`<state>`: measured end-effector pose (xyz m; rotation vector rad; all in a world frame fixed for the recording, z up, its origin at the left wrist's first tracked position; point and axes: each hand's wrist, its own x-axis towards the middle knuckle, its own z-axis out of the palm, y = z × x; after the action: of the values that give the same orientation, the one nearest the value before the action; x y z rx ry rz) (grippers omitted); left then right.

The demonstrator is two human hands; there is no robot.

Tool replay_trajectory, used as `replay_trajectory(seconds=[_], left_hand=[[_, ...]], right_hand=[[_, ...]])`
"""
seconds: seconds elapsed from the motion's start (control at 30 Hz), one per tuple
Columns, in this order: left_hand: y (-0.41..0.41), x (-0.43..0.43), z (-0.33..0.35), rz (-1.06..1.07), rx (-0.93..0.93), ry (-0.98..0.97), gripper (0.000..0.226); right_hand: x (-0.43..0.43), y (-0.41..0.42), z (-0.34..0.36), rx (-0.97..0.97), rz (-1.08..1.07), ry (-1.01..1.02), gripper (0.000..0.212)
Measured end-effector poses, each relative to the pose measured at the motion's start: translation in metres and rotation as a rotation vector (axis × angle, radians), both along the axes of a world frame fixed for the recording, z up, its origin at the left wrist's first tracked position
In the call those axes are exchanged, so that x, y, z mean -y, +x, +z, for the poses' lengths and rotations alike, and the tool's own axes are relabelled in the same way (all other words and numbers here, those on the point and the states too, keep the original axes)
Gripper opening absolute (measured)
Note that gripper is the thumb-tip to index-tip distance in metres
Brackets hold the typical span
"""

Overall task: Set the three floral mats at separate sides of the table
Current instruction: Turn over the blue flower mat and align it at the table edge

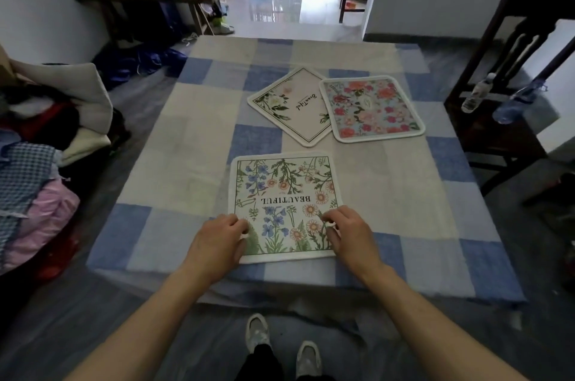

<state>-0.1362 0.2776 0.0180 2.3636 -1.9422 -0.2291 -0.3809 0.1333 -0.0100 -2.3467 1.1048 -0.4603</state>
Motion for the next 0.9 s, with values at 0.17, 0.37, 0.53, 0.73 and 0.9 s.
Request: replay_trajectory(seconds=[0.17,0.37,0.53,0.73,0.9], left_hand=[[0.021,0.022,-0.001,0.025,-0.055,-0.013,0.024],[0.066,0.075,-0.004,-0.066,-0.067,-0.001,0.028],[0.113,0.131,-0.004,-0.156,-0.123,-0.043,0.024],[0.127,0.183,-0.018,-0.297,-0.155,-0.001,0.022],[0.109,0.2,-0.026,-0.348,-0.173,0.069,0.024]], right_hand=[[0.015,0.012,-0.001,-0.051,-0.058,0.031,0.039],[0.038,0.039,-0.008,-0.121,-0.159,0.064,0.043],[0.046,0.072,-0.004,-0.1,-0.282,0.087,0.04],[0.034,0.088,-0.014,-0.126,-0.488,0.108,0.036],[0.013,0.082,-0.027,-0.106,-0.729,0.203,0.035]])
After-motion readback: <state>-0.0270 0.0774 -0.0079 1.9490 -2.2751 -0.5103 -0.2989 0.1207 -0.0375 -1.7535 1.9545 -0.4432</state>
